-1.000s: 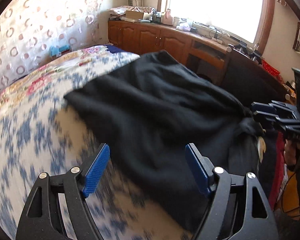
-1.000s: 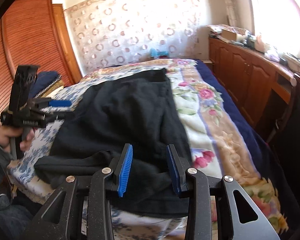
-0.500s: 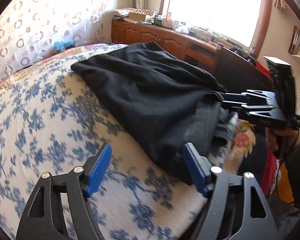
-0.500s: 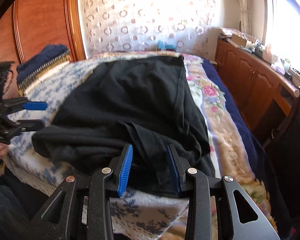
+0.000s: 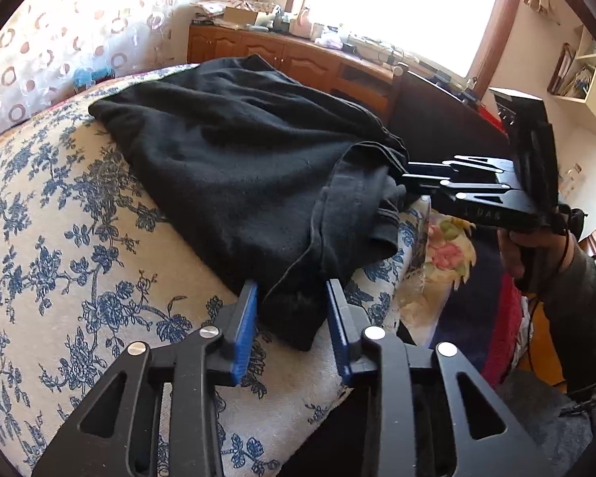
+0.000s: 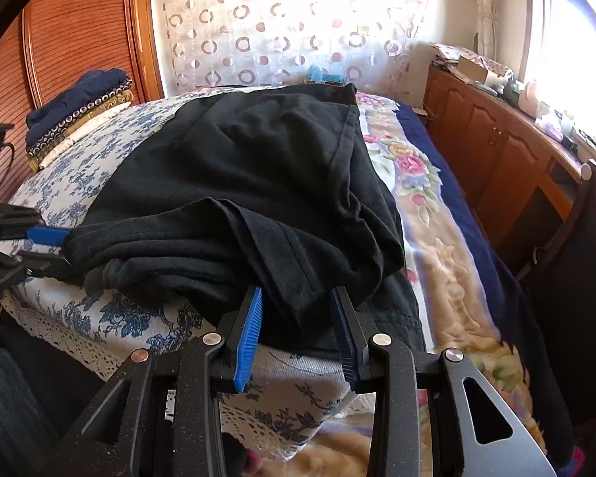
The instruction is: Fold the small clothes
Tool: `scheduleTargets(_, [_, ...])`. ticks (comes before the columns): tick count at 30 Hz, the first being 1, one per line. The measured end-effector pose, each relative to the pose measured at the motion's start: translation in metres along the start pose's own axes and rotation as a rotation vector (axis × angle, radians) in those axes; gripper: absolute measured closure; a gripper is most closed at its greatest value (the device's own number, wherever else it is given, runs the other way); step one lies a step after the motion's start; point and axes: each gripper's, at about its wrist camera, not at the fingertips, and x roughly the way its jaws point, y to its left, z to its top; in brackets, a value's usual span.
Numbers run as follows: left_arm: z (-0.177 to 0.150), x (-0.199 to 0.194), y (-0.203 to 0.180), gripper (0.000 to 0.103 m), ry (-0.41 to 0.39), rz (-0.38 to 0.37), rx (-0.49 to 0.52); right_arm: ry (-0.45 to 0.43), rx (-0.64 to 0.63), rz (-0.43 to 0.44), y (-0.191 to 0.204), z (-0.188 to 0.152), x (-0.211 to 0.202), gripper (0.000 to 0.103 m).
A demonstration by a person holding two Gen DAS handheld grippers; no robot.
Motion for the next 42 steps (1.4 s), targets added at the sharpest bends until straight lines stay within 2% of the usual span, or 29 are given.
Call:
scheduleTargets(4, [0.001, -0.003, -0.004, 0.089, -0.007, 0.02, 0.008, -0.014, 0.02, 0.011, -0.005, -0.002, -0.001, 0.092])
scheduleTargets(7, [0.004, -0.022, -0.015, 0.093, -0.071, 0.056, 0.028, -0.036, 0.026, -0.013, -0.005, -0.002, -0.004, 0.096])
scheduleTargets(10, [0.008, -0.05, -0.03, 0.093, -0.145, 0.086, 0.047, -0.088, 0.034, -0.034, -0.006, -0.001, -0.016, 0.096])
scheduleTargets(13, [0.012, -0.065, -0.038, 0.094, -0.177, 0.074, 0.039, -0.128, 0.02, -0.08, -0.007, 0.001, -0.032, 0.097])
scheduleTargets(16, [0.01, -0.066, -0.048, 0.094, -0.159, 0.072, 0.066, -0.125, 0.02, -0.095, -0.013, 0.0, -0.042, 0.097])
scheduleTargets(22, [0.01, -0.048, -0.04, 0.093, -0.091, 0.087, 0.052, -0.049, 0.02, -0.102, -0.017, -0.014, -0.034, 0.097])
scheduleTargets(24, [0.008, -0.044, -0.037, 0.086, -0.073, 0.1, 0.055, -0.049, 0.053, -0.106, -0.024, -0.013, -0.033, 0.096])
scheduleTargets(25, [0.007, -0.043, -0.036, 0.077, -0.068, 0.099, 0.054, -0.058, 0.075, -0.099, -0.027, -0.014, -0.034, 0.096])
scheduleTargets(26, [0.004, -0.041, -0.034, 0.065, -0.061, 0.098, 0.054, -0.072, 0.099, -0.096, -0.029, -0.013, -0.037, 0.095])
scheduleTargets(27, [0.003, -0.04, -0.033, 0.06, -0.058, 0.097, 0.056, -0.085, 0.117, -0.098, -0.032, -0.012, -0.038, 0.088])
scheduleTargets(28, [0.0, -0.037, -0.031, 0.059, -0.047, 0.095, 0.063, -0.099, 0.132, -0.099, -0.034, -0.013, -0.041, 0.083])
scheduleTargets(30, [-0.004, -0.032, -0.03, 0.059, -0.03, 0.097, 0.075, -0.122, 0.163, -0.088, -0.036, -0.013, -0.043, 0.064])
scheduleTargets(32, [-0.005, -0.022, -0.027, 0.059, -0.009, 0.097, 0.086, -0.121, 0.187, -0.061, -0.037, -0.014, -0.037, 0.054])
scheduleTargets(40, [0.0, -0.002, -0.016, 0.059, 0.017, 0.061, 0.095, -0.032, 0.223, 0.032, -0.036, -0.019, 0.001, 0.049])
scheduleTargets(42, [0.0, 0.002, -0.016, 0.06, 0.009, 0.043, 0.106, -0.031, 0.251, 0.058, -0.039, -0.02, 0.004, 0.044])
